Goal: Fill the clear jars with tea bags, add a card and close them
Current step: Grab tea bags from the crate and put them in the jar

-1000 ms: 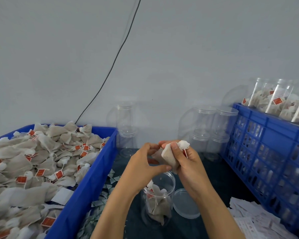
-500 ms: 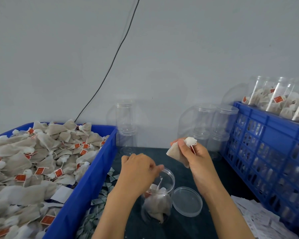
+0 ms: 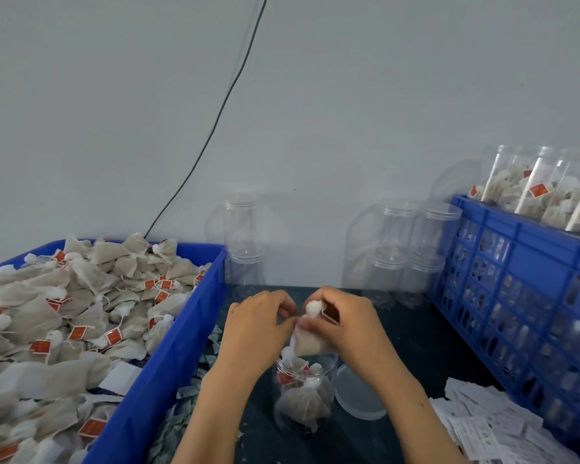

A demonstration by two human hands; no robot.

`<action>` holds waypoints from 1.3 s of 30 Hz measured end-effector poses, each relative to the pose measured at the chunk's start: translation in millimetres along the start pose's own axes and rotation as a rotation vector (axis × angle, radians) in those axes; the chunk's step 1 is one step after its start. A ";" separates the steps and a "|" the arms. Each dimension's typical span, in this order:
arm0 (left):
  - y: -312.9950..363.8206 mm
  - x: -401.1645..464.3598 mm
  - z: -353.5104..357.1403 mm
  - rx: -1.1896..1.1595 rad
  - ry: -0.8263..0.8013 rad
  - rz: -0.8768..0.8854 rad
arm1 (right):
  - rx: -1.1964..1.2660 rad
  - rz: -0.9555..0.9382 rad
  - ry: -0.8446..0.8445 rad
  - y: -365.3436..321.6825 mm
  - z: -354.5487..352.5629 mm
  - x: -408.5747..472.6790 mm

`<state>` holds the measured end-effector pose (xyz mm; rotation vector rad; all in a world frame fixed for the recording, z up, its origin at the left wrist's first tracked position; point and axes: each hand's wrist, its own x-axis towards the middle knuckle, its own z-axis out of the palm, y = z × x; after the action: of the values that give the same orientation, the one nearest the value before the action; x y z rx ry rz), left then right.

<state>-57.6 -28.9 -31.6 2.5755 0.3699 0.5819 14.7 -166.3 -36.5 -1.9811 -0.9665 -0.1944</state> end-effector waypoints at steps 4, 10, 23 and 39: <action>-1.4 0.8 -2.3 0.018 0.009 -0.001 | -0.109 -0.172 0.092 -0.8 4.7 -2.7; -10.2 -0.3 -9.1 -0.036 0.010 0.000 | -0.233 -0.167 0.003 -4.9 0.0 -2.4; -29.6 4.3 -5.3 -0.025 0.008 -0.060 | -0.703 -0.178 -0.313 -22.6 11.3 -8.1; -92.4 4.6 17.0 0.051 -0.227 -0.345 | 0.128 0.138 0.234 -6.4 -24.1 0.3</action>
<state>-59.9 45.0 -89.8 2.5092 0.7362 0.1572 15.9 -183.0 -18.0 -1.8519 -0.6735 -0.2740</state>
